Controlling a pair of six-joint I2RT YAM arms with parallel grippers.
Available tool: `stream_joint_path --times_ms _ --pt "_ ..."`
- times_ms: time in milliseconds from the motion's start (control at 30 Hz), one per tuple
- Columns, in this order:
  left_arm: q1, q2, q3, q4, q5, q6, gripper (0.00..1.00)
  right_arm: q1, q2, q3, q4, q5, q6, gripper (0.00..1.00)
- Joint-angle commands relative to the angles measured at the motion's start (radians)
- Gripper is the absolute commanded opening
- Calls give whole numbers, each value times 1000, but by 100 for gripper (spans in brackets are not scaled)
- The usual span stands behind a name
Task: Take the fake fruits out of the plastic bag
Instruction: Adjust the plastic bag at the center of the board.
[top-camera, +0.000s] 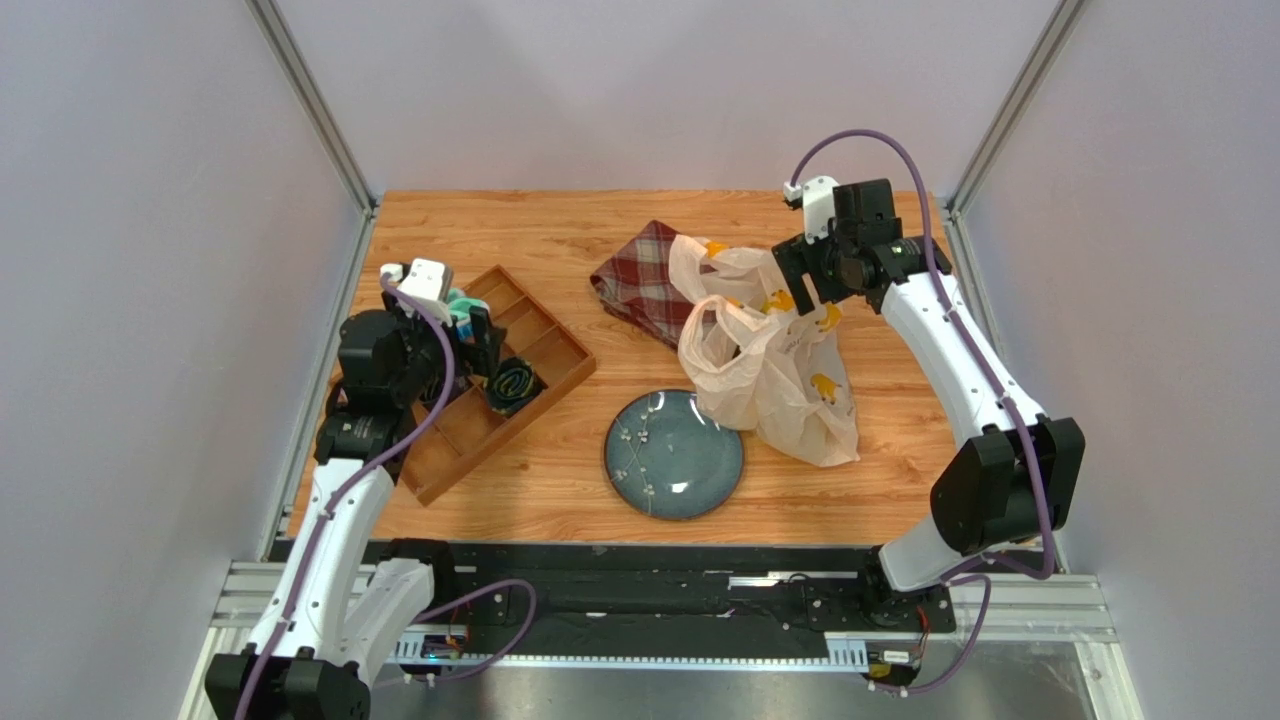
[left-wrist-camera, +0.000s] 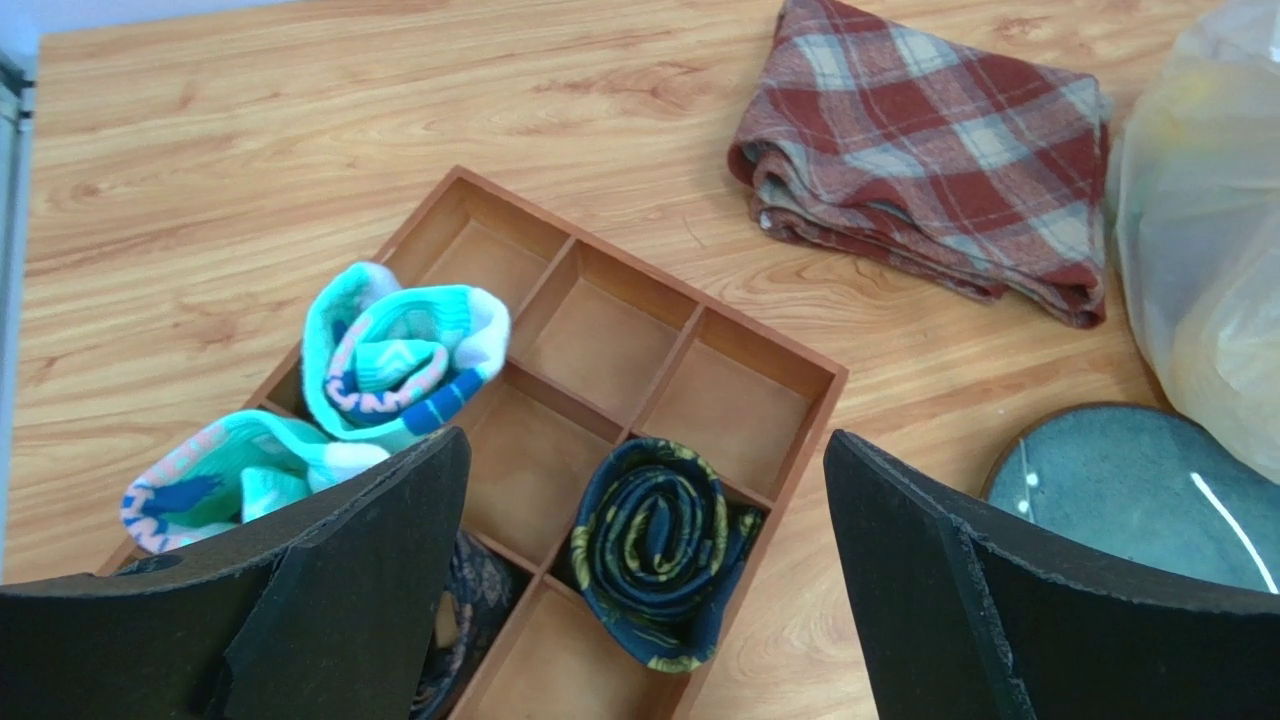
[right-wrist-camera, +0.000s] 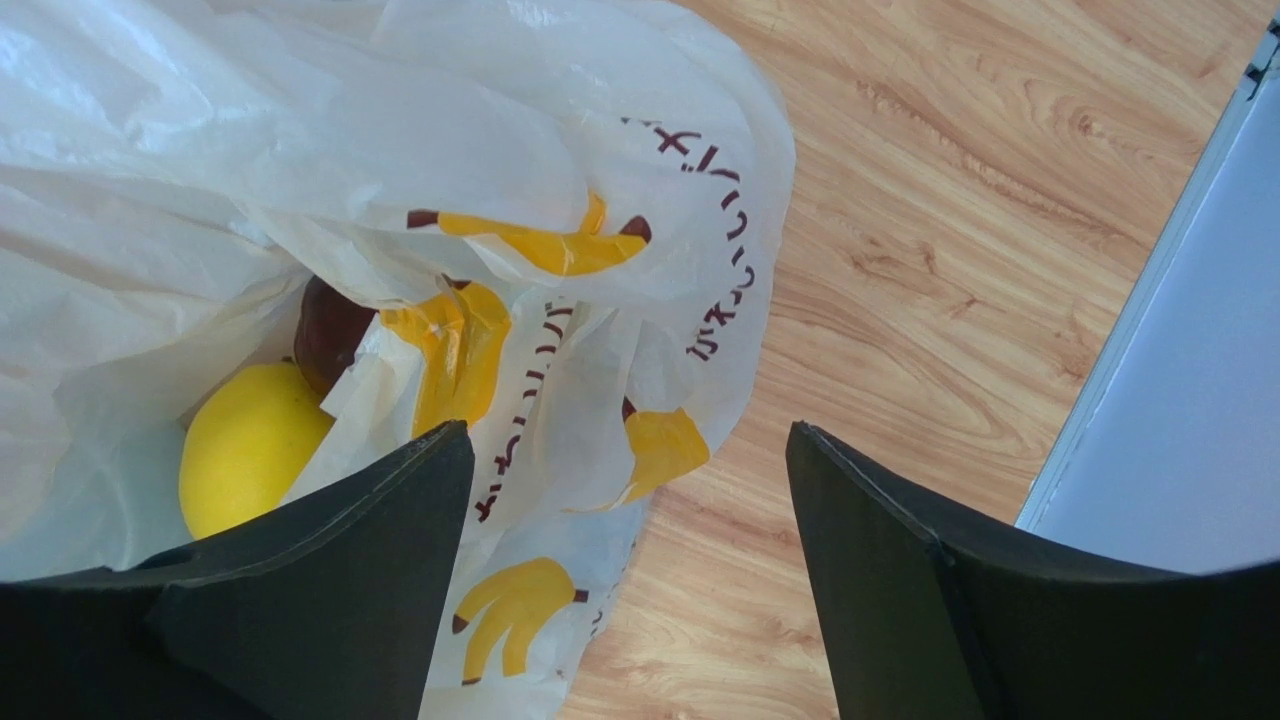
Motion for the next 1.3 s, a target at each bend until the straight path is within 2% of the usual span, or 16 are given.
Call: stream_joint_path --times_ms 0,67,133,167,267,333,433,567,667,700,800,867,900,967,1167,1267 --pt "-8 13 61 -38 81 -14 97 14 -40 97 -48 -6 -21 82" --pt "-55 48 119 -89 160 89 97 12 -35 163 -82 -4 15 99" --pt "-88 79 173 -113 168 159 98 12 -12 242 -143 -13 73 100" --pt "-105 91 193 -139 184 175 98 12 1 326 -180 -106 86 100" --pt "-141 149 291 -173 237 178 97 12 12 379 -250 -188 86 100" --pt "-169 198 368 -179 279 175 95 12 -26 334 -255 -199 72 99" --pt "-290 270 448 -182 299 168 94 11 -95 194 -260 -184 66 98" --pt "-410 359 510 -163 289 135 95 7 -227 37 -267 -246 58 98" --pt "-444 433 534 -44 228 -1 96 9 -291 -12 -277 -289 66 97" --pt "-444 486 572 -32 183 -86 97 11 -301 -13 -271 -297 71 95" --pt "-444 594 696 -76 195 -153 96 9 -319 -3 -216 -294 46 92" --pt "-444 625 716 -81 267 -174 96 11 -305 17 -138 -280 19 92" --pt "-444 625 702 -63 374 -185 96 12 -295 31 -108 -280 8 92" --pt "-453 622 638 4 436 -217 96 15 -234 78 -30 -285 -11 92" --pt "-513 590 535 38 465 -173 98 23 -20 209 116 -299 -32 92" --pt "-546 590 540 26 476 -155 98 35 98 267 108 -377 -54 93"
